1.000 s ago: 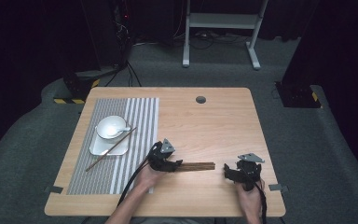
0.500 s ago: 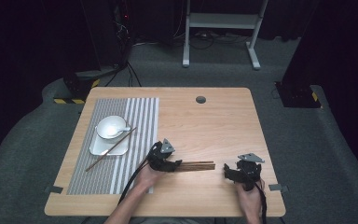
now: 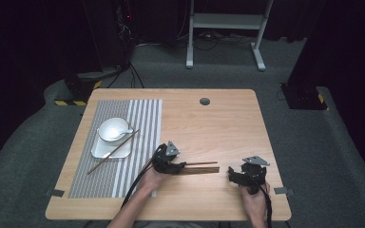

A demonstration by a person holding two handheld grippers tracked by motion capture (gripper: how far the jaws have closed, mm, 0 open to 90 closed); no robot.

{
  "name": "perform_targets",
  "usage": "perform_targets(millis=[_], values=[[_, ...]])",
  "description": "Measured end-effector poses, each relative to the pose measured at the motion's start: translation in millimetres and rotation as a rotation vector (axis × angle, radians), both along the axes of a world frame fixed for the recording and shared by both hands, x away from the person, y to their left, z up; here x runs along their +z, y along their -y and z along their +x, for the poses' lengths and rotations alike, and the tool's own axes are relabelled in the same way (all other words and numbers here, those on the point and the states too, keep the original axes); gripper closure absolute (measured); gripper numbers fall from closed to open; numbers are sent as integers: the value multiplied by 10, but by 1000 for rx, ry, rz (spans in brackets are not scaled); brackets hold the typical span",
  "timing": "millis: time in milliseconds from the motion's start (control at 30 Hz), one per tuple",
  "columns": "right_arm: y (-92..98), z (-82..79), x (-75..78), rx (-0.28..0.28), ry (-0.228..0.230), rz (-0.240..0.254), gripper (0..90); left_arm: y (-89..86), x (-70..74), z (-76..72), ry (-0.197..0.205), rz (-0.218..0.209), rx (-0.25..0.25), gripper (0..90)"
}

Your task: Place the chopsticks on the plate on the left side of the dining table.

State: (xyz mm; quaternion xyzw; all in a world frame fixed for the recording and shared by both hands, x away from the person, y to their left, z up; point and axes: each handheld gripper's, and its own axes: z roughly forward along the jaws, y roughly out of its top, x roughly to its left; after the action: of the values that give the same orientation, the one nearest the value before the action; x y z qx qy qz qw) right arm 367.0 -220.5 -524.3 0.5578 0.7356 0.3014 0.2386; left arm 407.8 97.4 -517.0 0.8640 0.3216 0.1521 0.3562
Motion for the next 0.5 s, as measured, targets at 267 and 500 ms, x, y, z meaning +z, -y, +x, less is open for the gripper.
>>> perform_targets(millis=[267, 500], values=[[0, 0, 0, -1, 0, 0, 127, 29, 0, 34, 1, -2, -14, 495], [0, 0, 0, -1, 0, 0, 127, 34, 5, 79, 3, 4, -9, 521]])
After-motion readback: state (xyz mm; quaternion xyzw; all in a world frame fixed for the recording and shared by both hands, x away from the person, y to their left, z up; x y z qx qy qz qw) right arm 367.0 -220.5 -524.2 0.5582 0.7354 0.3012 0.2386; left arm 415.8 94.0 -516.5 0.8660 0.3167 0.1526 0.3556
